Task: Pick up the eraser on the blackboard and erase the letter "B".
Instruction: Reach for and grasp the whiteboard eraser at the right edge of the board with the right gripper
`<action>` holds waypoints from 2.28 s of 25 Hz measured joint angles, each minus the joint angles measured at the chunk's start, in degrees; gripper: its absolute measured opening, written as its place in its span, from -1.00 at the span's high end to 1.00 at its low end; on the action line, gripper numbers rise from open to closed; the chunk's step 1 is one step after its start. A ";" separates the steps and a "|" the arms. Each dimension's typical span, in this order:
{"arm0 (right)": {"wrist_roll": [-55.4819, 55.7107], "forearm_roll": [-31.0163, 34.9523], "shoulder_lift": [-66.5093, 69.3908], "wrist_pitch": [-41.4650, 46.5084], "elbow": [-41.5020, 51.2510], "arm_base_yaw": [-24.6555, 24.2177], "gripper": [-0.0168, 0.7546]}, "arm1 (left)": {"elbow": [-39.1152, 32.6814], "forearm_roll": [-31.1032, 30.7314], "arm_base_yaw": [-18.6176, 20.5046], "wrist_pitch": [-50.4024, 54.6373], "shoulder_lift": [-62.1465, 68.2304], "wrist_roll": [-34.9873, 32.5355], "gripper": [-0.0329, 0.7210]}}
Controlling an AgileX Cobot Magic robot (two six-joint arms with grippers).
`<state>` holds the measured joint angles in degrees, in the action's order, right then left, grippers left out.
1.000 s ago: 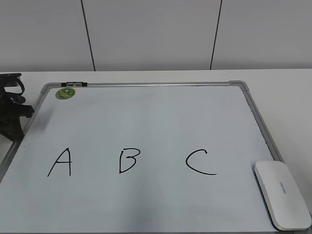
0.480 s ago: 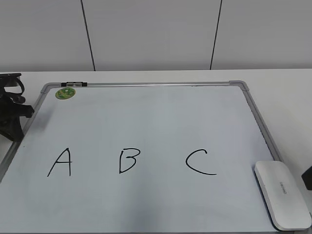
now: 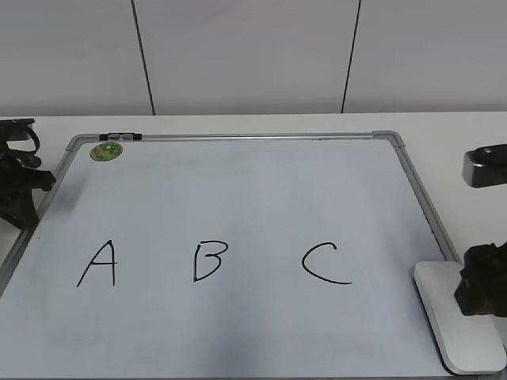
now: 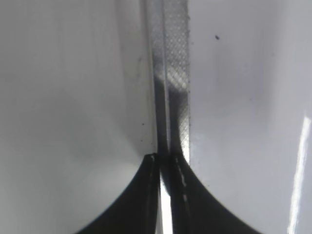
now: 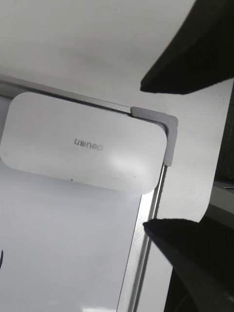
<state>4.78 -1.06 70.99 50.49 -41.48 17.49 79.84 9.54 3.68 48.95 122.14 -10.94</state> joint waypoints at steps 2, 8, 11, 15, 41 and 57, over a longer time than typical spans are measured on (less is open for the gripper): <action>0.50 -0.21 1.10 -1.26 0.00 0.23 -0.57 | 0.00 0.00 0.00 0.00 0.00 0.00 0.84; 1.09 -0.21 4.47 -4.16 0.00 0.23 -0.57 | 0.00 0.09 0.00 0.00 0.00 0.00 0.84; 1.12 -0.25 7.31 -5.78 -0.12 0.23 -0.57 | 0.00 0.23 0.11 0.00 0.00 0.00 0.84; 2.27 -0.71 12.10 -7.33 -0.25 0.23 -0.57 | 0.00 0.37 0.11 0.00 0.00 0.00 0.84; 13.32 -5.98 19.58 -12.55 -0.62 0.23 -0.65 | 0.00 0.79 0.21 0.00 0.00 0.00 0.84; 13.58 -6.27 22.45 -9.04 -3.80 0.03 -0.42 | 0.00 1.11 0.21 0.00 0.00 0.00 0.84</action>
<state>18.35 -7.34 93.44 41.45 -45.28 17.52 79.84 10.65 3.89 48.95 122.14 -10.94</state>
